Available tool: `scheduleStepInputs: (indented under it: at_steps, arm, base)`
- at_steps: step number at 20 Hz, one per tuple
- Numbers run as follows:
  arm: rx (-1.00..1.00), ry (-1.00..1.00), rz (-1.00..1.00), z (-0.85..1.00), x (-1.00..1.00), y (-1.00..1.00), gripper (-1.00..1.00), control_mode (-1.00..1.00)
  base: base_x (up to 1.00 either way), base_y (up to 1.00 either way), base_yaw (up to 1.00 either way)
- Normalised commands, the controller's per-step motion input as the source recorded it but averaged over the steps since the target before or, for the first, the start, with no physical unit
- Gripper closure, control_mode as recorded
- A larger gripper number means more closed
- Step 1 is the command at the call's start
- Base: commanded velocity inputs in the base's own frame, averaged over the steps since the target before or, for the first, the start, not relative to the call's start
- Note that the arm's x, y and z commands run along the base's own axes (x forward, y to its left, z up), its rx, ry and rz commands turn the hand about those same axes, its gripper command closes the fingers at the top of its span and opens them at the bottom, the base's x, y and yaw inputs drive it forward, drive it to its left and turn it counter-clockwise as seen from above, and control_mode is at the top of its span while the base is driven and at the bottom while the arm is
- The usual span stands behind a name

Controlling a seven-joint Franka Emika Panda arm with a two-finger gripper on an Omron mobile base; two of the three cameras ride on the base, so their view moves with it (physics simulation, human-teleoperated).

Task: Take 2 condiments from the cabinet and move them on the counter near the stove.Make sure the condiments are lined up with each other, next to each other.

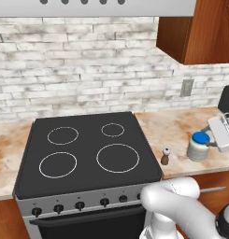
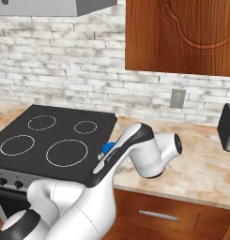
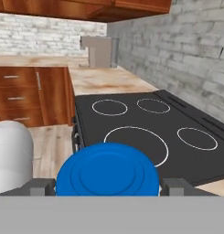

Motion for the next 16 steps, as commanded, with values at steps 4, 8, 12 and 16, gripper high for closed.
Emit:
scheduleStepInputs:
  at_steps: [4, 8, 12, 16]
  arm:
    - [0.00, 0.00, 0.04, -0.26, 0.20, 0.00, 1.00, -1.00]
    - [0.00, 0.00, 0.02, -0.26, 0.25, 0.01, 1.00, -1.00]
    - [0.00, 0.01, 0.01, -0.24, 0.19, 0.03, 1.00, -1.00]
    - [0.00, 0.06, 0.00, -0.21, 0.14, 0.08, 1.00, -1.00]
  base:
    - [0.00, 0.00, 0.00]
    - [0.00, 0.00, 0.00]
    - [0.00, 0.00, 0.00]
    - [0.00, 0.00, 0.00]
